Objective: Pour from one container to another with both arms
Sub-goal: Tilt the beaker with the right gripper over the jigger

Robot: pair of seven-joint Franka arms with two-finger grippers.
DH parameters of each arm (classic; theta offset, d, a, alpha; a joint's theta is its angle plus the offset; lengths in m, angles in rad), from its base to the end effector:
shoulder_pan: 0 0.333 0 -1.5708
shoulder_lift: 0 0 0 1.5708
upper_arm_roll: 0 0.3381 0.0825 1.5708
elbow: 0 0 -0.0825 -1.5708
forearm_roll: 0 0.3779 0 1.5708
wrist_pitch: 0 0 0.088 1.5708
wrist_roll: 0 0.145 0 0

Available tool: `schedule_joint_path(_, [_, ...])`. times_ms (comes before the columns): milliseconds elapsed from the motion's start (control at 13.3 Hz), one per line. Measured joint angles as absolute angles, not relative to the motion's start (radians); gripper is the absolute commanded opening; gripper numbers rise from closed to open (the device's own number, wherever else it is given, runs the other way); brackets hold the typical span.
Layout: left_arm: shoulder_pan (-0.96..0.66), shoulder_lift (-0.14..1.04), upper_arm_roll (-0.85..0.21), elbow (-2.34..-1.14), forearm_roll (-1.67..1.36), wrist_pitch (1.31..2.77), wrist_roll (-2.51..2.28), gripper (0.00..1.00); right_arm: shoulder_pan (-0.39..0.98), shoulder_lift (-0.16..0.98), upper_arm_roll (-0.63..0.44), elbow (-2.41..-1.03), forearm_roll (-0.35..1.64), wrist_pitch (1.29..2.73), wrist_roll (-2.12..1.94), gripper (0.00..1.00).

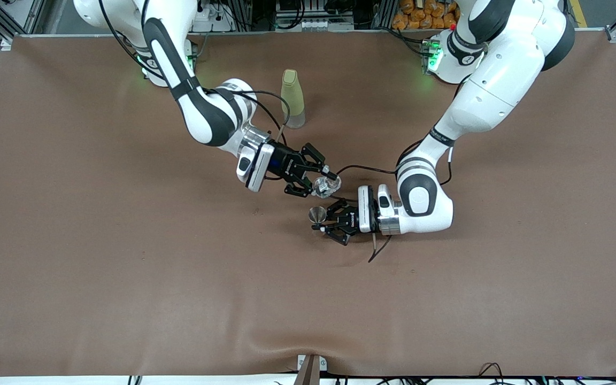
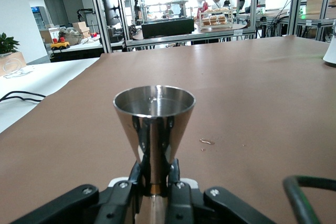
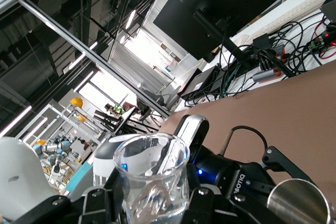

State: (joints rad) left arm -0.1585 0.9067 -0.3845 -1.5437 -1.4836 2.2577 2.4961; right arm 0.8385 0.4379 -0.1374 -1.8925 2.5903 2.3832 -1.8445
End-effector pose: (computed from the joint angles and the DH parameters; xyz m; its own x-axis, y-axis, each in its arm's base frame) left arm 0.6257 -0.3875 0.1636 -0.1095 -0.2652 0.9580 -0.9940 0.0355 -0.1038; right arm 0.5101 0.4653 0.3132 0.6914 -0.3012 0.6567 0.5485 -0.3728 -0.7485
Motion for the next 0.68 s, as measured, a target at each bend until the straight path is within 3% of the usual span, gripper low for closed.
schedule_joint_path(677, [-0.159, 0.907, -0.383, -1.544, -1.484, 2.266, 2.496, 0.00, 0.831, 0.509, -0.142, -1.811, 2.660, 2.462, -1.743, 0.09])
